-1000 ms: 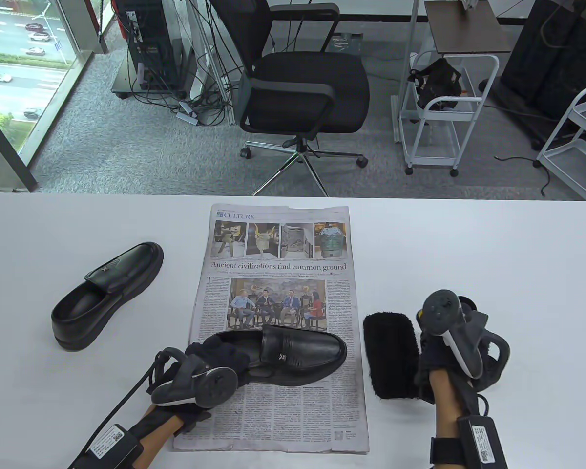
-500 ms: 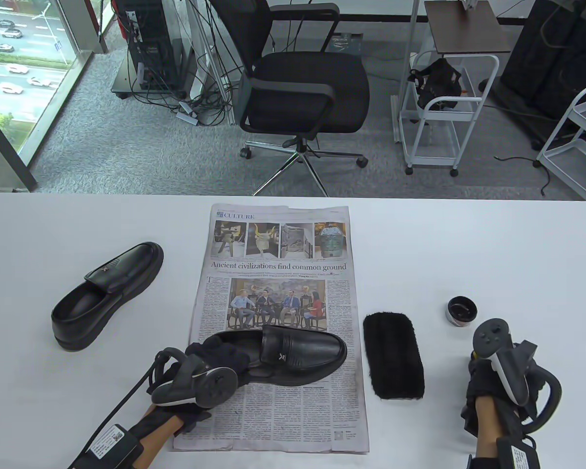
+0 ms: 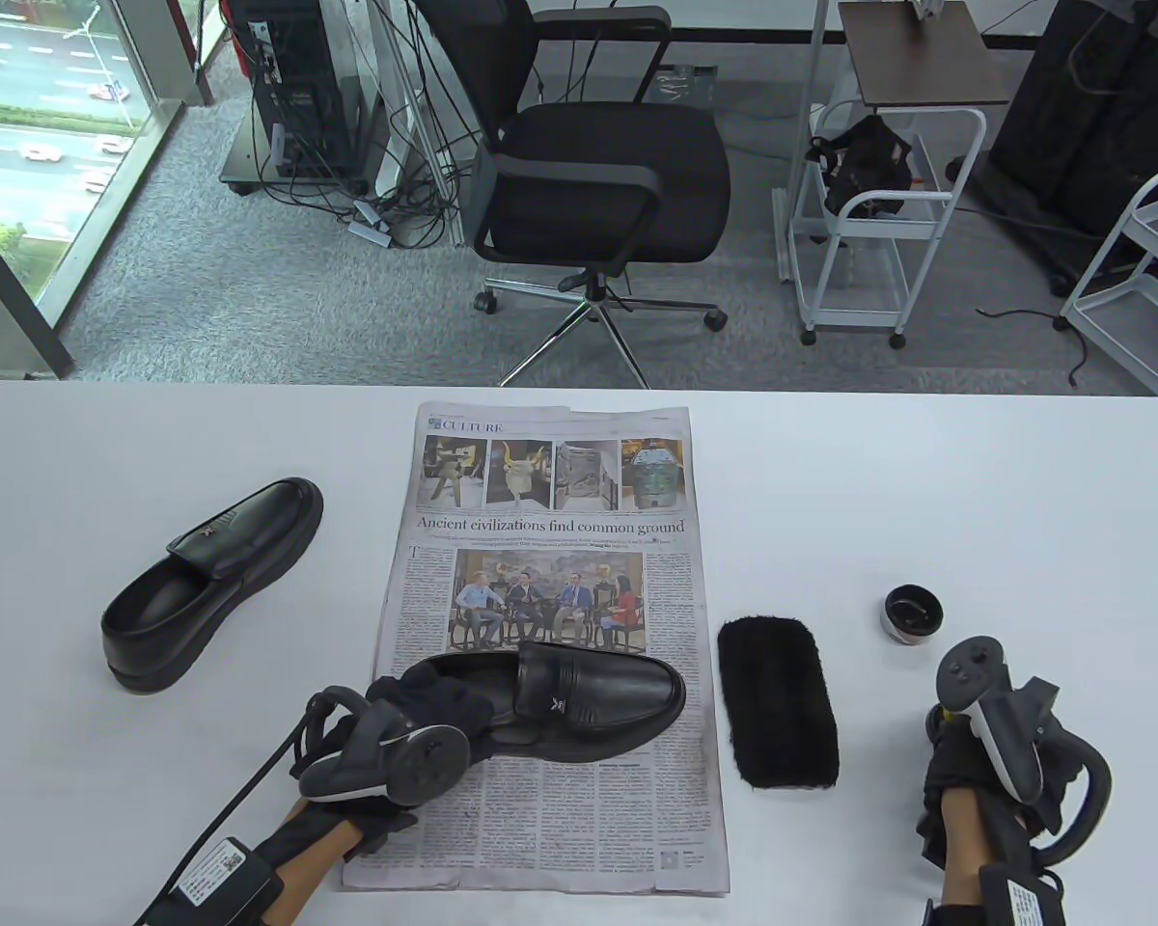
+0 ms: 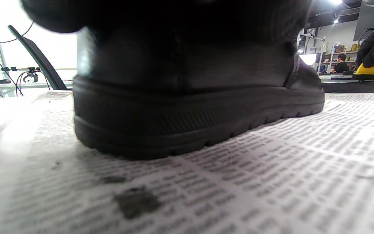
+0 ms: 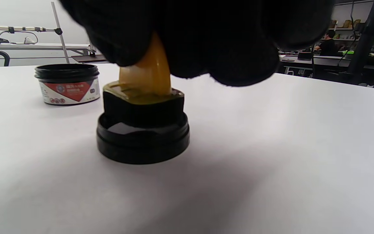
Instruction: Dip and apply built-in sponge shoe polish on shoes
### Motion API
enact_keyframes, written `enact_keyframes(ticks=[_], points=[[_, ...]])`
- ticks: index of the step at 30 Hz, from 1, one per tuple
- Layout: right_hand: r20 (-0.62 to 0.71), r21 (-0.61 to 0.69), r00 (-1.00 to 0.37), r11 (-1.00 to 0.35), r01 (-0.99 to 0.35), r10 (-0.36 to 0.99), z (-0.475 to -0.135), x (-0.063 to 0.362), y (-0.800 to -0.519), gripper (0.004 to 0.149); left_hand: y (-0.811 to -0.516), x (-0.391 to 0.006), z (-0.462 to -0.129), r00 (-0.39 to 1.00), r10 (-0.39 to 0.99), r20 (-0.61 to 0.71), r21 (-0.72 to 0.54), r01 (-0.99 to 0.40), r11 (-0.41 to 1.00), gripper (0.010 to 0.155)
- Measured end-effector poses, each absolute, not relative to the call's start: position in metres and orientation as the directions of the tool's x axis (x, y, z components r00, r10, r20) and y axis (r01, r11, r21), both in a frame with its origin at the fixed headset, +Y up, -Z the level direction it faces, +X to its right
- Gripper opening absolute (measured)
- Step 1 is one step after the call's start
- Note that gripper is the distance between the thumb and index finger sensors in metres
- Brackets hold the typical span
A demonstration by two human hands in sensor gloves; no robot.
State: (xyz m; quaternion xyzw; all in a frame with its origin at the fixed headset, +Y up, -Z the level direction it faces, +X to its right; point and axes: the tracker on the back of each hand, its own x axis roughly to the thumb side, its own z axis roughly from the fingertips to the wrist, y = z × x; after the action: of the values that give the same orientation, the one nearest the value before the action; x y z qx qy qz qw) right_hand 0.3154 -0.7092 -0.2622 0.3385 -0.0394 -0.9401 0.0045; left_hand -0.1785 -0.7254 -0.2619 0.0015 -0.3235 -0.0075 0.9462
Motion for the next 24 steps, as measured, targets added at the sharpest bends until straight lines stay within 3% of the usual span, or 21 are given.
enact_keyframes(ticks=[6,14,24], points=[[-0.635,0.117,-0.77,-0.993,-0.016,-0.063,-0.263,0.315,-0.716,0.043,-0.725,-0.178,-0.262,0.791,-0.015,0.612,0.008,0.013,1.0,0.046],[-0.634,0.073,-0.773,-0.996,-0.046,-0.01,-0.261,0.317,-0.719,0.044,-0.725,-0.178,-0.262,0.791,-0.015,0.612,0.008,0.013,1.0,0.046],[-0.628,0.051,-0.778,-0.996,-0.077,0.028,-0.257,0.312,-0.703,0.054,-0.725,-0.178,-0.262,0.791,-0.015,0.612,0.008,0.013,1.0,0.046]])
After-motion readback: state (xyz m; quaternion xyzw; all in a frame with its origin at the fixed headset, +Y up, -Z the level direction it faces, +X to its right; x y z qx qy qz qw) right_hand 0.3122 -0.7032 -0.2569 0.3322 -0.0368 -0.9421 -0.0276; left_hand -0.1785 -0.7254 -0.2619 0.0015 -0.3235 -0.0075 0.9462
